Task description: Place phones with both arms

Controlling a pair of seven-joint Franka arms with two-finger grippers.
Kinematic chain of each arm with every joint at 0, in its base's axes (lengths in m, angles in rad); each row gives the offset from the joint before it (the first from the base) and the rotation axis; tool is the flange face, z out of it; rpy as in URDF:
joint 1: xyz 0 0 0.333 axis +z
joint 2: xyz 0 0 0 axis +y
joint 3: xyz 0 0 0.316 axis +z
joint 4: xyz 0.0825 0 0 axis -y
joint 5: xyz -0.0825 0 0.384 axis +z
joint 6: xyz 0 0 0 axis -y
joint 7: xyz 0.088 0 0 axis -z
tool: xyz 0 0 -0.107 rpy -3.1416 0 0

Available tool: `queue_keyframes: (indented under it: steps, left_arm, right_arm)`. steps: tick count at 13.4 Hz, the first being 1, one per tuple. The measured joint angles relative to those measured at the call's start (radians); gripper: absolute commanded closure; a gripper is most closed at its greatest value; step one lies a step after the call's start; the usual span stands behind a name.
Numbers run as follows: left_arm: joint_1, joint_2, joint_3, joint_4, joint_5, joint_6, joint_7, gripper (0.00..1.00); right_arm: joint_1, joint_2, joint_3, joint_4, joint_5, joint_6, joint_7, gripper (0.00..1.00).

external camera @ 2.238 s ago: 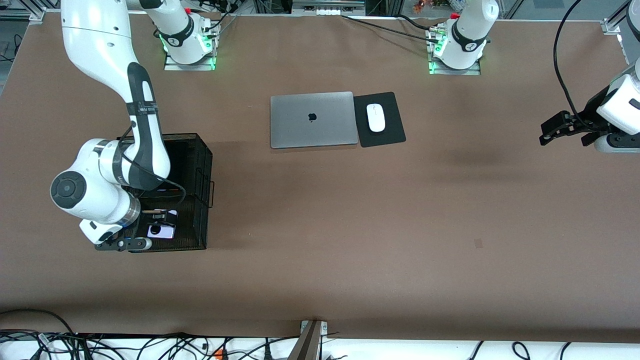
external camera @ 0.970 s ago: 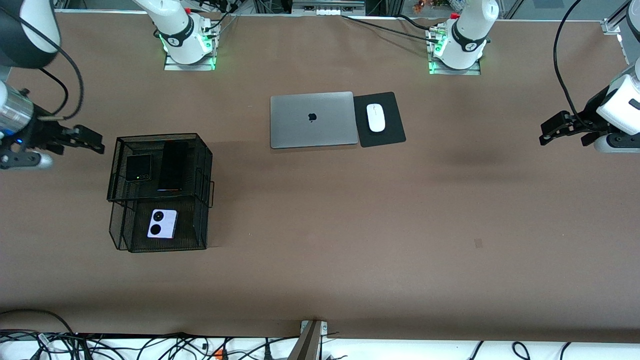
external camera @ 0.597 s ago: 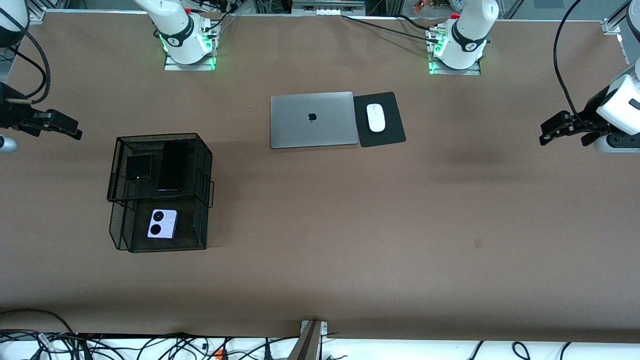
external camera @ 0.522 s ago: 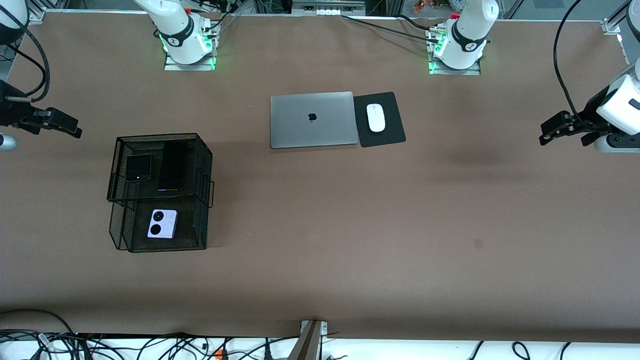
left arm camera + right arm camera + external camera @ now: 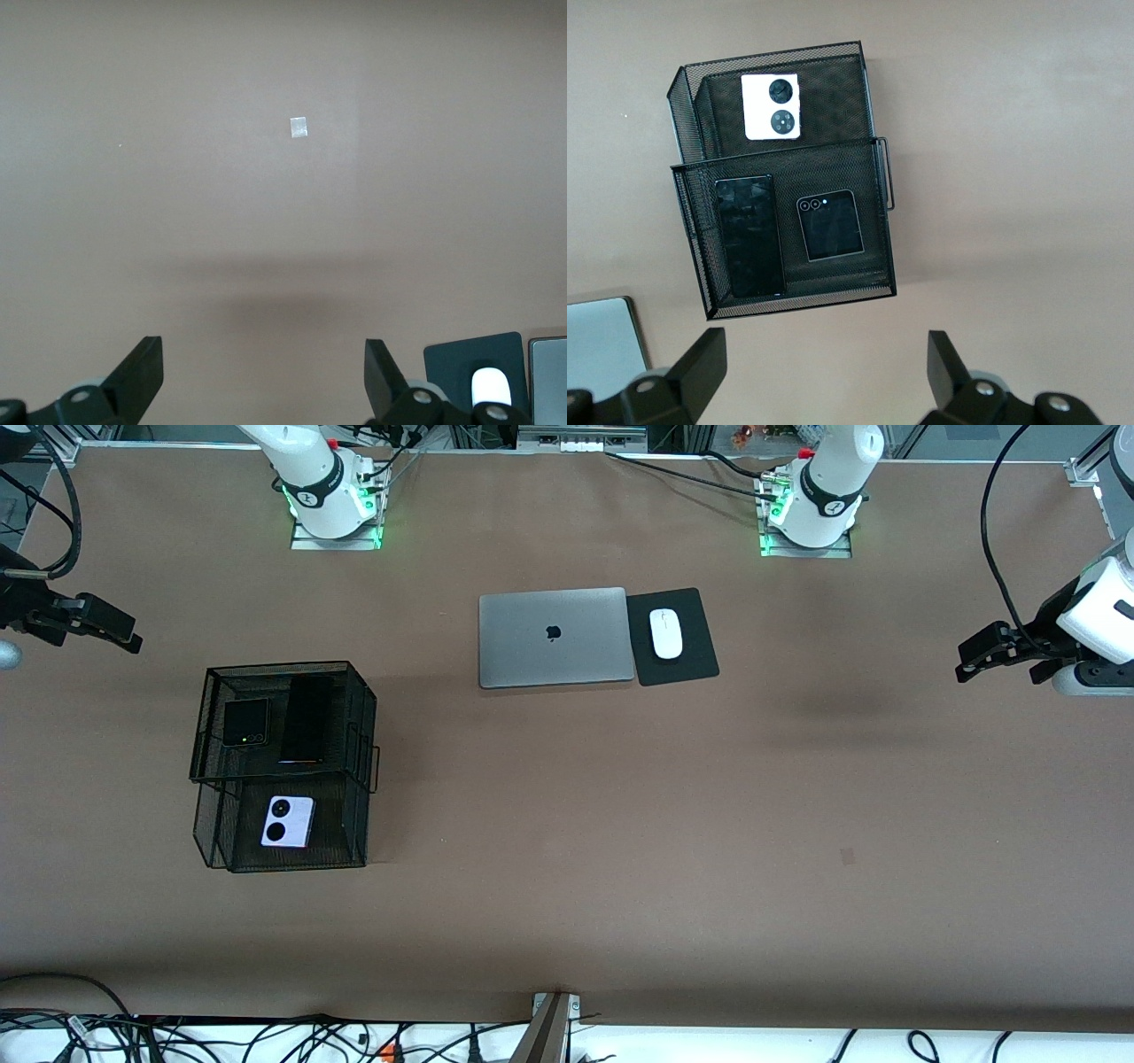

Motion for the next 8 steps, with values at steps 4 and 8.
queue_keyframes:
  steps: [4, 8]
  left_arm:
    - [0.0, 0.0, 0.0, 0.0, 0.0, 0.0, 0.027, 0.0]
    - [0.0, 0.0, 0.0, 0.0, 0.0, 0.0, 0.031, 0.0]
  right_arm:
    - [0.0, 0.0, 0.0, 0.0, 0.0, -0.004, 0.0, 0.0]
    - [0.0, 0.0, 0.0, 0.0, 0.0, -0.006, 0.002, 0.0]
